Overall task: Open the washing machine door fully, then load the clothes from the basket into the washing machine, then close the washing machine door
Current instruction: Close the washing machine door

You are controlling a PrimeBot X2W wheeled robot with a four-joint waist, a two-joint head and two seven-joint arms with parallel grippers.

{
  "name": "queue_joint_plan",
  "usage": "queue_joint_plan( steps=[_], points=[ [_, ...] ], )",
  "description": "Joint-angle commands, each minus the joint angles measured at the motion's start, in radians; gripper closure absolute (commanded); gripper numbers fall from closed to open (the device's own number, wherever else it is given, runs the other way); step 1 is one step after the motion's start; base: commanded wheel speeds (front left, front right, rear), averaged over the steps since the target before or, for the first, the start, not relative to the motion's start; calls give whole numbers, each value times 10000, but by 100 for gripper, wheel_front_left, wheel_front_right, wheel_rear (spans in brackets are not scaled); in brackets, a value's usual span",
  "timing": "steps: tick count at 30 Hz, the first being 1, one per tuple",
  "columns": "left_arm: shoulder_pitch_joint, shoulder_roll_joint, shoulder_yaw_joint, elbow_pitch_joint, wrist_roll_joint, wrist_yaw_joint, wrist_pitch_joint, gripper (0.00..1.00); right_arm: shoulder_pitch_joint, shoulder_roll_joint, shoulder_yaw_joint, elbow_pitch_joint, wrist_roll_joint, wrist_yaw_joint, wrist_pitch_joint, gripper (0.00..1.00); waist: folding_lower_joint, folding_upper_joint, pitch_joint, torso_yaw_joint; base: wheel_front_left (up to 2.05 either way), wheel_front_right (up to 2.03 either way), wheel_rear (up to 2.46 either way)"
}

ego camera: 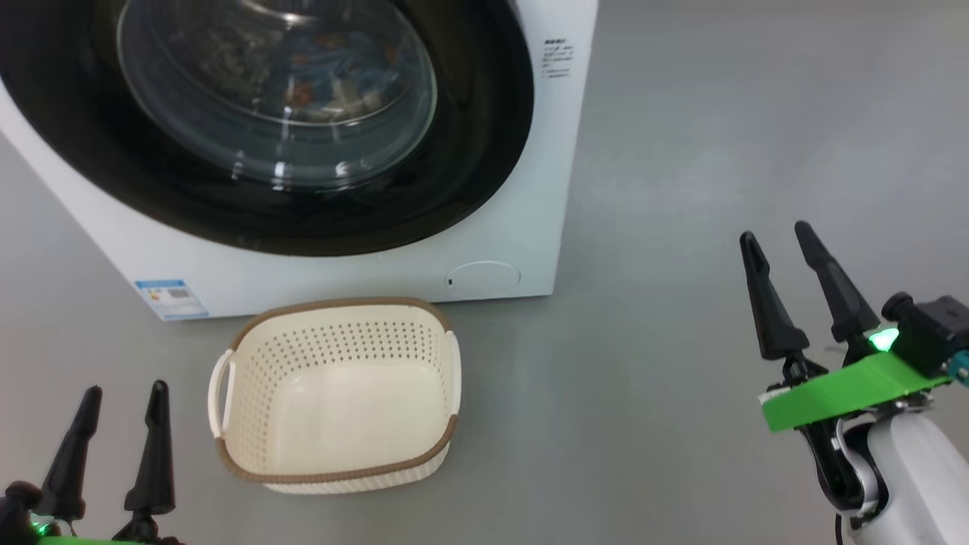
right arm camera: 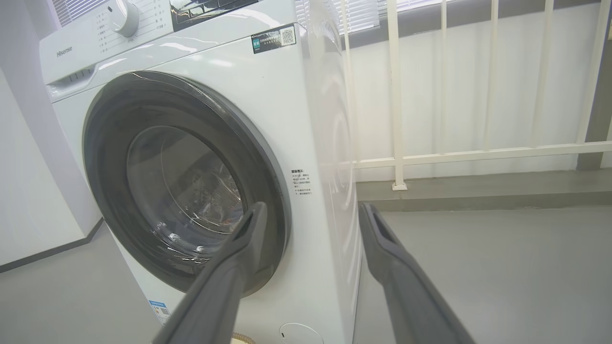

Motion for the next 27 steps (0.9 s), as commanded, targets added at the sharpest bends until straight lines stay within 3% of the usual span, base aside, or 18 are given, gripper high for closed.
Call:
queue_joint_plan(
  steps=[1, 16, 27],
  points=[
    [-139, 331, 368, -330, -52, 8, -65, 0, 130, -76, 85, -341, 41, -29, -23, 0, 1, 0, -433, -430, 0, 0, 0],
    [174, 175, 519, -399, 128, 8, -65, 0, 1984, 124, -603, -993, -377, -29, -23, 0, 1, 0, -777, -617, 0, 0, 0],
    [4, 69, 555, -373, 244, 8, -65, 0, 2097, 185, -743, -1004, -670, -29, -23, 0, 1, 0, -762, -439, 0, 0, 0]
  ],
)
